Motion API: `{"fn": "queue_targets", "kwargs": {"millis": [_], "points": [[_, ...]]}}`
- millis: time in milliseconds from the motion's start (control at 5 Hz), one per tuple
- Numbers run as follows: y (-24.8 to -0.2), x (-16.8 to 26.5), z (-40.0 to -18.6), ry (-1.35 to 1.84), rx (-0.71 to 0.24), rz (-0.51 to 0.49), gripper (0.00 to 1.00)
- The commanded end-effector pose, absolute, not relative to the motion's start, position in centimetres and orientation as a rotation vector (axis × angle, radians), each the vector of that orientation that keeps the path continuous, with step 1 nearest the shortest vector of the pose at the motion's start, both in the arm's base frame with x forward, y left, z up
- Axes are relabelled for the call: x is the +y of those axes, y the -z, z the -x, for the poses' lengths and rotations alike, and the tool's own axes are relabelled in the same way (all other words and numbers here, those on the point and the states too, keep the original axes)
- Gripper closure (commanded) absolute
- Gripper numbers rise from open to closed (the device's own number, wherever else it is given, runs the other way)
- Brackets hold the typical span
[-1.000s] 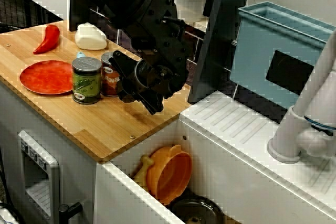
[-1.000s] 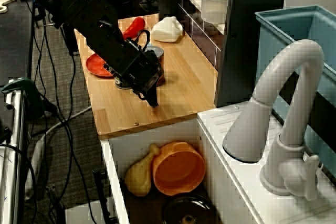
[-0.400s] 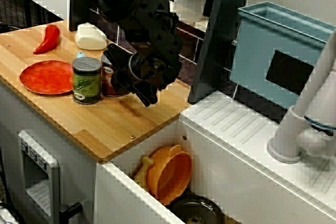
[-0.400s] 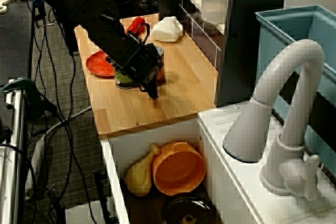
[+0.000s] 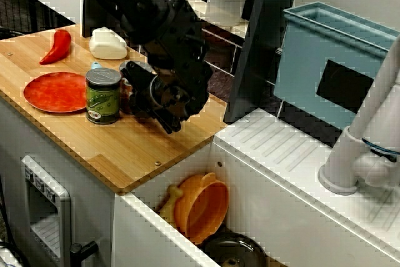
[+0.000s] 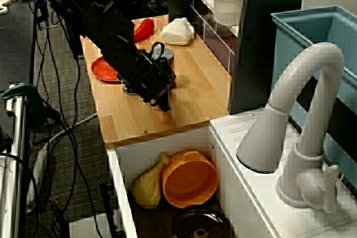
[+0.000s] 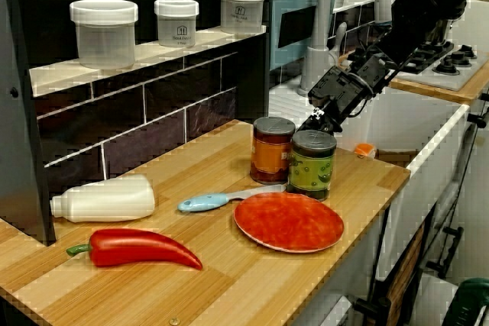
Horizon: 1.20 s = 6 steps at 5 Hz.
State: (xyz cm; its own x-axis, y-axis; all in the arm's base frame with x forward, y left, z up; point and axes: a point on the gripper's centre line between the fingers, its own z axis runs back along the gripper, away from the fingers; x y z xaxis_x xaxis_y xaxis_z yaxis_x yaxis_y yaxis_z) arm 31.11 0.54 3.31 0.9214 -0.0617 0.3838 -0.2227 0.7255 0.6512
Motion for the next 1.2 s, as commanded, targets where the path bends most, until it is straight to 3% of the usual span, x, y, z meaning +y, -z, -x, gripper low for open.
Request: {"fn": "queue_targets", "kwargs": {"millis": [0, 600, 1000], "points": [[-2.7, 2.4, -33.6, -0.115, -0.453, -0.825, 1.00], [-3.2, 2.4, -34.4, -0.113, -0.440, -0.821, 1.00], [-7.2, 1.1, -34.3, -0.150, -0.387, -0.691, 1.00]]}}
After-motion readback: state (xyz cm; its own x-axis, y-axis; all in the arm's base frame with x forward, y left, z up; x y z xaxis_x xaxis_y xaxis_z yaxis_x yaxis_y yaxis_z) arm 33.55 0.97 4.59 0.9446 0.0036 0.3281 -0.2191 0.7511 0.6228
